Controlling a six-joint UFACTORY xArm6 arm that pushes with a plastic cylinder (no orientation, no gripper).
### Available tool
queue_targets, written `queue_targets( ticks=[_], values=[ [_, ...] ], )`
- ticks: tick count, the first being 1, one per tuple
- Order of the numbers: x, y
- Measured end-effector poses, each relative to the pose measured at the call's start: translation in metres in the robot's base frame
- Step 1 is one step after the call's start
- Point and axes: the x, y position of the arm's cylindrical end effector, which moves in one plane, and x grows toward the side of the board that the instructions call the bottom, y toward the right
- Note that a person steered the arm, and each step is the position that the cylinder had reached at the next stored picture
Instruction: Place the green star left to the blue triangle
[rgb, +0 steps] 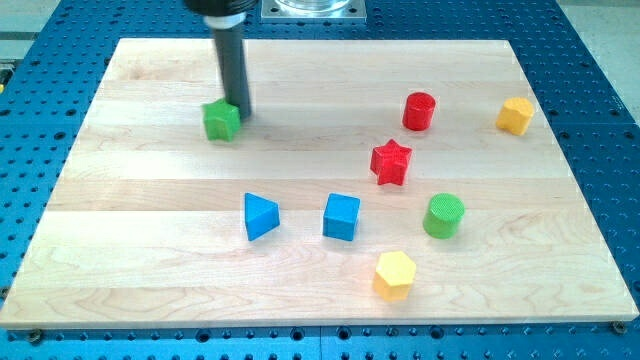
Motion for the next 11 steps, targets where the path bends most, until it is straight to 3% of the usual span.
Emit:
queue_targets(
  ticks=[1,2,3,4,6,8,11],
  values=[
    [0.079,-0.019],
    [0.038,-0.023],
    [0.020,-0.069],
    [0.066,-0.079],
    [0.126,-0.040],
    [0.065,-0.036],
    [0.118,0.001]
  ],
)
